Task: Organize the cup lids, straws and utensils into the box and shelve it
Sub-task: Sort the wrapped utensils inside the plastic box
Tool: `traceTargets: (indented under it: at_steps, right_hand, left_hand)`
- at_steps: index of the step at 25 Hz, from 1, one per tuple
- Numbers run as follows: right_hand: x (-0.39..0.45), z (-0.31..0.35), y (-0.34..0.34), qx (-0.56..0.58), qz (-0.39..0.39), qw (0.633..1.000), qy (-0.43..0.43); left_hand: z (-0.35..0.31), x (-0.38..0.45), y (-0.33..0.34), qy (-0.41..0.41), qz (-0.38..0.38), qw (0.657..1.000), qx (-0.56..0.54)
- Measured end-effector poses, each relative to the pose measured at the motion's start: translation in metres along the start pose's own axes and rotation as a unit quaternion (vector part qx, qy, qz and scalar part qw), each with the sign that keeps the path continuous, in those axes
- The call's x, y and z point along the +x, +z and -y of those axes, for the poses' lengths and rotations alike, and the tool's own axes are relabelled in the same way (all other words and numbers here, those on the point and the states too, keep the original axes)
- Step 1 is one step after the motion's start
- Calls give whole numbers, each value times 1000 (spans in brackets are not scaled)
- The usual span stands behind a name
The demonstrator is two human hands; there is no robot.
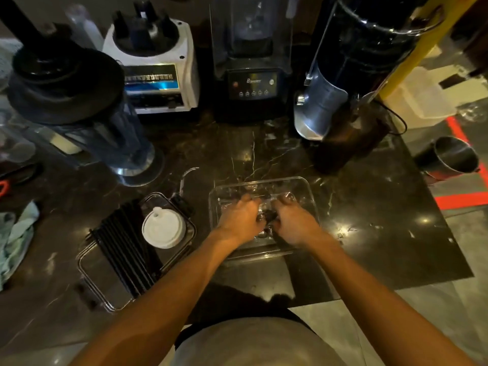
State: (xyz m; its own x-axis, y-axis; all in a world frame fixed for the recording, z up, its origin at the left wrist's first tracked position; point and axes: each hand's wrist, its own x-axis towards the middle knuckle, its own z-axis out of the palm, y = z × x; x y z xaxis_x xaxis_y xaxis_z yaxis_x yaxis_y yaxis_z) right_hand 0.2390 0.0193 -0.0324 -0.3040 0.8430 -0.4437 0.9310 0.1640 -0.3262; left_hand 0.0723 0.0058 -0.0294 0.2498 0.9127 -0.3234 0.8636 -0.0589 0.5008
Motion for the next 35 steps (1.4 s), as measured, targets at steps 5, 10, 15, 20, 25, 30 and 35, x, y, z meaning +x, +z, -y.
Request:
traceTargets:
  at_steps: [5,10,15,20,25,30,35]
  right_hand:
    - [9,-8,7,-101,6,995,5]
    - [12,-15,-4,-81,-9,996,-23]
    - [6,-20,-28,-45,4,996,-80]
    - [7,-15,-42,90,27,995,-45]
    - [7,-15,-52,187,67,976,-84]
    - [14,-14,-43,275,2,961,-25]
    - [14,-20,-32,78,-7,997,1]
  left_hand:
    - [3,1,22,-40,34,995,85]
    - [9,1,23,-67,13,996,51]
    - [16,-4,15,-77,7,993,-87]
    - [25,-7,4,-38,-3,994,-100]
    - [22,-13,-5,-20,9,988,-150]
    - [22,-17,-4,6,39,985,-169]
    - [33,-30,-15,-6,-20,987,-162]
